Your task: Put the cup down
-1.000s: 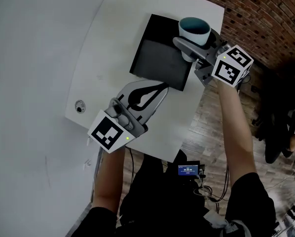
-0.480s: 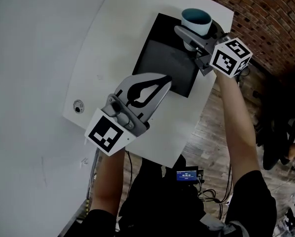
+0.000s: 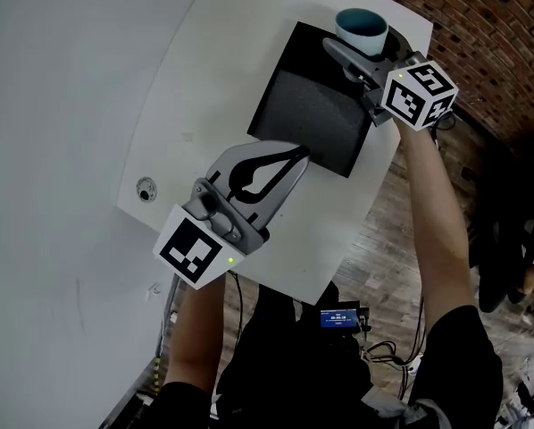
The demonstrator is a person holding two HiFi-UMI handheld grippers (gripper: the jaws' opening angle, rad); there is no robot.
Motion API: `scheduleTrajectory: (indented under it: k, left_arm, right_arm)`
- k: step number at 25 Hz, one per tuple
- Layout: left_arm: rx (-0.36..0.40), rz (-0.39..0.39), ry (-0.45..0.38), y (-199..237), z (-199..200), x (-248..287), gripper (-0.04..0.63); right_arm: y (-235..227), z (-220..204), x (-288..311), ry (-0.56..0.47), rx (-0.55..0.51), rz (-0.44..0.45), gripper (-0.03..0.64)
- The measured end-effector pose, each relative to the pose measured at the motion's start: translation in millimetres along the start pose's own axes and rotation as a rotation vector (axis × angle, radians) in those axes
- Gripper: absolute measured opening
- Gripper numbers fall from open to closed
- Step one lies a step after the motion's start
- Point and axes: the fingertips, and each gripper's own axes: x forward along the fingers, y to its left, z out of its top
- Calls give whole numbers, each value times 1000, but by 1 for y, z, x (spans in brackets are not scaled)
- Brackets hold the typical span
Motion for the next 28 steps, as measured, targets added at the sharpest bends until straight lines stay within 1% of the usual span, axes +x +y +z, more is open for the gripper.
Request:
scheduleTrajectory:
  k: [9, 15, 23, 28]
  left_arm:
    - [-6, 9, 2, 1, 0, -3, 6]
    - [-11, 6, -4, 0, 2, -1, 6]
    - [-14, -6, -11, -2, 2, -1, 8]
    - [-21, -11, -17, -3, 1, 0, 7]
  right_arm:
    - [3, -6, 4, 69, -72, 7, 405]
    - [3, -9, -6, 106, -124, 6, 405]
    - [5, -16, -22, 115, -163, -11, 405]
    - [7, -27, -23, 141, -182, -11, 405]
